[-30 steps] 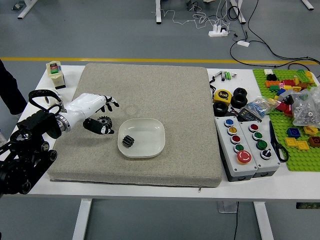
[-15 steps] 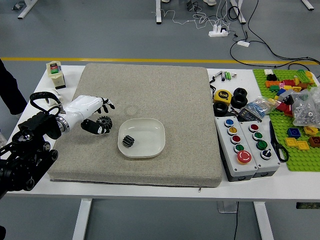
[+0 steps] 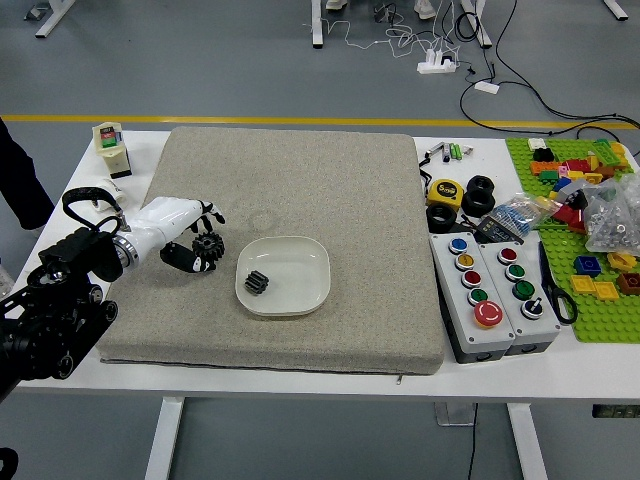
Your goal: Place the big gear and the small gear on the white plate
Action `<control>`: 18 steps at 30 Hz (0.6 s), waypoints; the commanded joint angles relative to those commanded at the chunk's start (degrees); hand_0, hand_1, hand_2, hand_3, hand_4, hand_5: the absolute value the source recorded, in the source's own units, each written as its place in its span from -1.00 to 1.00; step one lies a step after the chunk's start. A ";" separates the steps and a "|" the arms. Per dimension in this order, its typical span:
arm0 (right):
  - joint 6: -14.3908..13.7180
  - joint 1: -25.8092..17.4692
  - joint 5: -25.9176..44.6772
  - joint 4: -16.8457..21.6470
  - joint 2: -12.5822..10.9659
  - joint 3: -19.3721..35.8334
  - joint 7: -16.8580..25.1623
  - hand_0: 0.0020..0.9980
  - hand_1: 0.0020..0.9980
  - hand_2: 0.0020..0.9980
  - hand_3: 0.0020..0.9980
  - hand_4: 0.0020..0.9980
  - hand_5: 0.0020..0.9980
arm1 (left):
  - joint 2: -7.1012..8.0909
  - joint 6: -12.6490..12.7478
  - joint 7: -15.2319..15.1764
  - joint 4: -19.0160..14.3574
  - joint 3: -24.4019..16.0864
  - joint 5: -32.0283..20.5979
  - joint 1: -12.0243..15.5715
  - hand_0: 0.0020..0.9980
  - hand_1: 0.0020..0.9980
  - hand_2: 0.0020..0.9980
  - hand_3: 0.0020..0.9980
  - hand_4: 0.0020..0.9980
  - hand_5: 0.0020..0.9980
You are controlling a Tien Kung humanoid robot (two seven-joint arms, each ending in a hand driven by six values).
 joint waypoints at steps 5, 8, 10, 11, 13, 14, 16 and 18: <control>-0.01 -0.10 0.13 0.01 0.04 -0.21 0.00 0.24 0.24 0.35 -0.06 0.45 0.18 | -0.30 -0.06 0.05 0.73 0.08 -0.19 -0.03 -0.09 0.19 0.34 0.44 0.93 -0.57; -0.01 -0.14 0.22 0.01 0.07 -0.36 0.00 0.24 0.24 0.35 -0.06 0.45 0.18 | -0.41 -0.19 0.05 1.01 0.21 -0.36 -0.02 -0.05 0.22 0.38 0.44 0.93 -0.57; -0.02 -0.17 0.27 0.01 0.09 -0.43 0.01 0.24 0.24 0.35 -0.06 0.45 0.18 | -0.44 -0.42 0.09 1.23 0.28 -0.44 0.02 -0.05 0.22 0.38 0.44 0.93 -0.57; -0.02 -0.18 0.29 0.02 0.09 -0.44 0.01 0.24 0.24 0.35 -0.06 0.45 0.18 | -0.45 -0.51 0.11 1.30 0.31 -0.46 0.03 -0.05 0.22 0.38 0.44 0.93 -0.57; -0.01 -0.26 0.30 0.02 0.10 -0.55 0.01 0.24 0.24 0.35 -0.06 0.45 0.18 | -0.42 -0.46 -0.03 1.37 0.36 -0.83 0.17 -0.09 0.17 0.25 0.40 0.87 -0.59; -0.01 -0.27 0.30 0.02 0.11 -0.57 0.01 0.24 0.24 0.35 -0.06 0.45 0.18 | -0.42 -0.45 -0.05 1.37 0.37 -0.88 0.19 -0.09 0.17 0.25 0.40 0.87 -0.59; 0.01 -0.33 0.28 0.03 0.09 -0.60 0.02 0.24 0.24 0.35 -0.06 0.45 0.18 | -0.43 -0.13 -0.30 1.33 0.45 -1.45 0.29 -0.09 0.17 0.25 0.40 0.87 -0.59; 0.02 -0.37 0.26 0.03 0.09 -0.64 0.02 0.24 0.24 0.35 -0.06 0.45 0.18 | -0.44 0.01 -0.44 1.34 0.52 -1.80 0.34 -0.23 -0.01 0.09 0.25 0.37 -0.74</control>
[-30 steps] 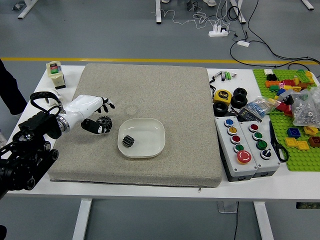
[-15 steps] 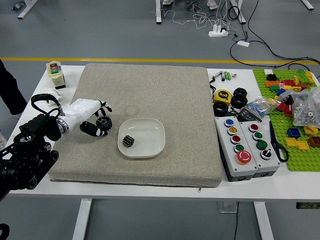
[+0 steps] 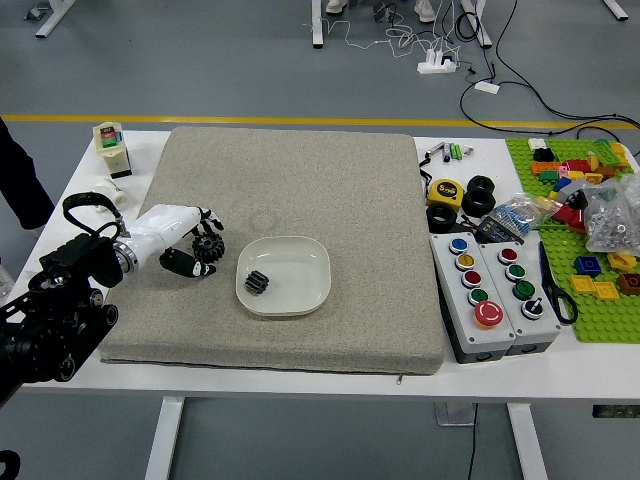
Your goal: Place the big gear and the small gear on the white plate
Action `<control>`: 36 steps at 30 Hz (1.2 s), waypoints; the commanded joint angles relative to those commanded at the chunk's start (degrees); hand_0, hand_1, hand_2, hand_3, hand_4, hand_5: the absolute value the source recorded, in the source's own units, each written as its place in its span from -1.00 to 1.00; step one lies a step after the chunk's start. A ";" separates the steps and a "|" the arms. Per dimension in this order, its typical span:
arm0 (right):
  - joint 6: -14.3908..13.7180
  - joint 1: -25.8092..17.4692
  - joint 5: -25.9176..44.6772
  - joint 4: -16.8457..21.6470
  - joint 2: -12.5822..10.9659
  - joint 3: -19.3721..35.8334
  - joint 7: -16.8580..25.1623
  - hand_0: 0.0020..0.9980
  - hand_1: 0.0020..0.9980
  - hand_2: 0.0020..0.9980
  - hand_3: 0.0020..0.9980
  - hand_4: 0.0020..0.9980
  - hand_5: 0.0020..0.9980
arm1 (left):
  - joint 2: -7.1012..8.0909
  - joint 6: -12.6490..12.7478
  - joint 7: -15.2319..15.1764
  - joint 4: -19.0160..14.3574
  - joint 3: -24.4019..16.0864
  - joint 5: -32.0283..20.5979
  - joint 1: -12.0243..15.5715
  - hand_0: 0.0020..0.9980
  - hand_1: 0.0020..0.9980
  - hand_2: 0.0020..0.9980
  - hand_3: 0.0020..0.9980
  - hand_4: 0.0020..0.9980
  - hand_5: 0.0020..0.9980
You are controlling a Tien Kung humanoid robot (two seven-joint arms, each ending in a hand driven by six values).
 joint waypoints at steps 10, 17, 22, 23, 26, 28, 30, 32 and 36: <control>0.01 0.00 0.05 0.02 -0.01 0.04 0.03 0.24 0.24 0.35 -0.06 0.45 0.18 | -0.15 0.04 0.24 0.62 0.07 -0.60 0.00 -0.30 -0.08 0.02 0.19 0.15 -0.81; 0.06 0.15 -0.15 0.00 -0.03 0.39 0.00 0.24 0.24 0.35 -0.06 0.45 0.18 | -0.17 0.22 0.37 0.84 -0.12 -0.62 -0.16 -0.35 -0.17 -0.03 0.17 0.06 -0.80; 0.08 0.18 -0.25 -0.02 -0.06 0.49 -0.02 0.24 0.24 0.35 -0.06 0.44 0.18 | 0.02 0.44 0.42 0.53 -0.63 -0.11 -0.20 -0.40 -0.29 -0.13 0.13 -0.09 -0.83; 0.07 0.19 -0.25 -0.03 -0.07 0.50 -0.02 0.24 0.24 0.35 -0.06 0.44 0.18 | 0.08 0.59 0.52 0.36 -0.90 0.18 -0.18 -0.40 -0.29 -0.13 0.13 -0.09 -0.83; 0.07 0.19 -0.20 -0.03 -0.08 0.52 -0.02 0.24 0.24 0.35 -0.06 0.44 0.18 | 0.25 0.97 0.73 -0.21 -1.51 0.68 -0.22 -0.41 -0.31 -0.14 0.13 -0.16 -0.86; 0.08 0.18 -0.21 -0.03 -0.11 0.52 -0.02 0.24 0.24 0.35 -0.06 0.44 0.18 | 0.38 1.31 1.00 -1.15 -1.87 0.82 -0.31 -0.41 -0.31 -0.14 0.13 -0.16 -0.86; 0.09 0.19 -0.23 -0.04 -0.13 0.53 -0.02 0.24 0.24 0.35 -0.06 0.44 0.17 | 0.44 1.52 1.21 -1.91 -1.89 0.66 -0.38 -0.41 -0.31 -0.13 0.12 -0.19 -0.88; 0.11 0.18 -0.22 -0.04 -0.13 0.57 -0.02 0.24 0.24 0.35 -0.06 0.44 0.17 | 0.47 1.83 1.44 -3.42 -1.33 -0.29 -0.43 -0.41 -0.31 -0.13 0.12 -0.19 -0.88; 0.12 0.23 -0.27 -0.04 -0.12 0.61 -0.01 0.24 0.24 0.35 -0.06 0.44 0.18 | 0.20 2.00 1.80 -6.67 0.15 -1.67 -0.41 -0.40 -0.31 -0.14 0.12 -0.19 -0.90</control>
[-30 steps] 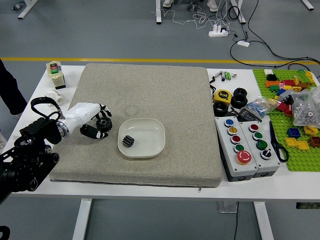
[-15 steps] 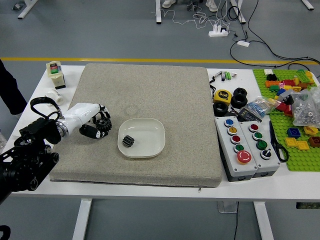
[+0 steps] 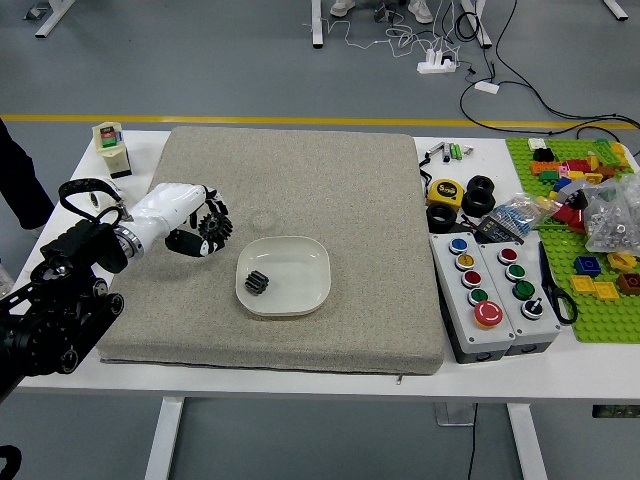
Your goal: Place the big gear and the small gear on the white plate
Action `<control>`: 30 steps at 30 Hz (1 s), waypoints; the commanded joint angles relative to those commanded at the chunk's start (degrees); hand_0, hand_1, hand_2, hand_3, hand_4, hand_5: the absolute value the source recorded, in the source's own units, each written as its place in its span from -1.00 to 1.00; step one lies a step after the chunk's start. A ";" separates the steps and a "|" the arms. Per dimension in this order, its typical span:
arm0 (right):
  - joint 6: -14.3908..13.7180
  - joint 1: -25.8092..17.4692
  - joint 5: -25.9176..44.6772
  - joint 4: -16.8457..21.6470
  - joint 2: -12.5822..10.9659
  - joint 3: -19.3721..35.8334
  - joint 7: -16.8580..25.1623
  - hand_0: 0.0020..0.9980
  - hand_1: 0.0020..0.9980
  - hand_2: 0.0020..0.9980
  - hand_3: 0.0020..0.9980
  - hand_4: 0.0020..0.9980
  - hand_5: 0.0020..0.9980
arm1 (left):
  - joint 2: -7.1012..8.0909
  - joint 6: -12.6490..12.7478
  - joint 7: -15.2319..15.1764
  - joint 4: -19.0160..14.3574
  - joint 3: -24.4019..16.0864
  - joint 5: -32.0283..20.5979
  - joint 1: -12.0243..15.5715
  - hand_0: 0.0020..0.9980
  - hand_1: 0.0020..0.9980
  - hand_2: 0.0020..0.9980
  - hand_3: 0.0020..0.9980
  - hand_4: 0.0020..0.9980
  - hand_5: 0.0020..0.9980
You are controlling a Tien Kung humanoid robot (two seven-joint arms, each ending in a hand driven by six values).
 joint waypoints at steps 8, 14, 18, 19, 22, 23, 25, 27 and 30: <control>0.01 0.02 -0.09 0.01 0.00 0.08 0.00 0.24 0.24 0.35 -0.06 0.44 0.18 | -0.99 0.33 0.69 -7.87 4.56 -3.06 0.02 -0.40 -0.30 -0.14 0.12 -0.19 -0.93; 0.04 0.04 -0.15 0.04 -0.01 0.09 0.04 0.24 0.24 0.35 -0.06 0.44 0.18 | -2.00 0.61 0.55 -10.82 8.63 -4.58 -0.38 -0.40 -0.30 -0.14 0.12 -0.19 -0.93; 0.03 0.15 -0.17 0.07 -0.07 0.12 0.10 0.24 0.24 0.35 -0.06 0.44 0.18 | -3.04 0.81 0.24 -9.15 10.87 -4.88 -0.99 -0.40 -0.28 -0.13 0.12 -0.18 -0.93; 0.02 0.24 -0.30 0.09 -0.12 0.17 0.11 0.24 0.24 0.35 -0.06 0.44 0.18 | -3.41 0.72 0.12 -8.00 11.11 -5.02 -1.10 -0.40 -0.28 -0.13 0.12 -0.18 -0.93; 0.00 0.35 -0.26 0.13 -0.19 0.30 0.16 0.24 0.24 0.35 -0.06 0.44 0.18 | -3.98 0.57 0.02 -6.07 11.27 -4.53 -1.37 -0.40 -0.28 -0.13 0.12 -0.18 -0.93; -0.01 0.40 -0.28 0.14 -0.22 0.31 0.17 0.24 0.24 0.35 -0.06 0.44 0.18 | -4.16 0.37 0.24 -5.29 11.25 -4.02 -1.49 -0.40 -0.28 -0.13 0.12 -0.18 -0.93; -0.03 0.47 -0.35 0.16 -0.24 0.33 0.18 0.24 0.24 0.35 -0.06 0.44 0.18 | -4.29 0.21 0.49 -4.41 11.15 -3.27 -1.62 -0.35 -0.16 -0.02 0.20 0.47 -0.78; -0.05 0.52 -0.33 0.18 -0.27 0.40 0.21 0.24 0.24 0.35 -0.06 0.44 0.18 | -4.33 -0.08 0.97 -3.63 11.02 -2.40 -1.73 -0.35 -0.16 -0.02 0.20 0.47 -0.78; -0.05 0.50 -0.27 0.18 -0.26 0.39 0.23 0.25 0.24 0.35 -0.06 0.44 0.18 | -4.27 -0.93 1.94 -3.36 10.80 -1.22 -1.74 -0.27 -0.05 0.06 0.33 0.88 -0.64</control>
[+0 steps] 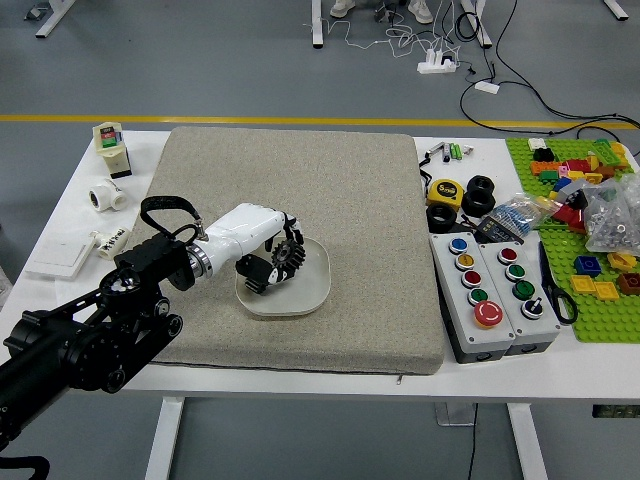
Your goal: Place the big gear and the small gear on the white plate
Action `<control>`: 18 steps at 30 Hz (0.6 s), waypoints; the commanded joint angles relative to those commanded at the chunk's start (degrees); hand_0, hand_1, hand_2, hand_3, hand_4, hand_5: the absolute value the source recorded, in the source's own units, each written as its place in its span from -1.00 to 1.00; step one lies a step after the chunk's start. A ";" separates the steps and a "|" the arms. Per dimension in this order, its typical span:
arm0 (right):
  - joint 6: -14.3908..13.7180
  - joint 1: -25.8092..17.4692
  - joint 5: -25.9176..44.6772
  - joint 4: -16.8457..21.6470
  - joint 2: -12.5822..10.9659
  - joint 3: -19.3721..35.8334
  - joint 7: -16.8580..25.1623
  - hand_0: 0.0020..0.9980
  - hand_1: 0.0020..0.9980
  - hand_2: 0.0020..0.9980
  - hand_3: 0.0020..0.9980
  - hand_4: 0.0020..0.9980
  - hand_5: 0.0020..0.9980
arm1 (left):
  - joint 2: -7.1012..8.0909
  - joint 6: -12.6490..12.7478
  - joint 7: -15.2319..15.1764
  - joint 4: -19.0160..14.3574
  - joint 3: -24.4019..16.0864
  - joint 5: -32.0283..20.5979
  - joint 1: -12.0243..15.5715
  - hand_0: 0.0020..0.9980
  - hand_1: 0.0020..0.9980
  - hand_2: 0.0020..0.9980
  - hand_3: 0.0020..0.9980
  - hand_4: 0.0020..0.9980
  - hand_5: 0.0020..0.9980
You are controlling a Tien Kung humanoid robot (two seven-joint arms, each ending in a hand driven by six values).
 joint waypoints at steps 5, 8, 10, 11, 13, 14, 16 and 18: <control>0.01 -0.05 -0.08 0.00 0.00 -0.04 0.04 0.25 0.24 0.35 -0.06 0.44 0.18 | 0.07 -0.70 0.52 -0.35 -0.33 1.59 0.22 -0.27 -0.05 0.06 0.33 0.88 -0.64; 0.00 -0.04 -0.10 -0.01 -0.02 0.03 0.07 0.24 0.23 0.34 -0.06 0.44 0.18 | 0.08 -1.14 0.39 -0.61 -0.43 1.86 0.36 -0.14 0.17 0.34 0.56 1.00 -0.43; -0.01 -0.04 -0.11 -0.02 -0.02 0.04 0.07 0.24 0.23 0.34 -0.06 0.44 0.18 | 0.00 -1.30 0.16 -0.63 -0.41 1.44 0.41 -0.14 0.17 0.34 0.56 1.00 -0.43; -0.01 -0.05 -0.10 -0.01 -0.02 0.03 0.07 0.24 0.23 0.34 -0.06 0.44 0.18 | -0.07 -1.29 0.00 -0.53 -0.42 0.97 0.44 -0.14 0.17 0.34 0.56 1.00 -0.43; -0.02 -0.04 -0.10 -0.02 -0.01 0.05 0.07 0.24 0.24 0.35 -0.06 0.45 0.18 | -0.12 -1.33 -0.10 -0.43 -0.44 0.57 0.46 0.04 0.35 0.50 0.58 1.00 -0.33; -0.03 -0.04 -0.11 -0.02 0.00 0.08 0.07 0.24 0.24 0.35 -0.06 0.45 0.18 | -0.15 -1.39 -0.15 -0.37 -0.45 0.29 0.48 0.04 0.35 0.50 0.58 1.00 -0.33; -0.04 -0.03 -0.10 -0.02 0.01 0.06 0.06 0.24 0.24 0.35 -0.06 0.45 0.18 | -0.16 -1.14 -0.30 -0.53 -0.59 0.08 0.61 0.04 0.35 0.50 0.58 1.00 -0.33; -0.05 -0.06 -0.08 -0.04 0.02 0.05 0.05 0.25 0.23 0.34 -0.06 0.45 0.18 | -0.15 -0.41 -0.54 -1.02 -1.04 -0.04 0.84 0.10 0.41 0.58 0.60 1.00 -0.33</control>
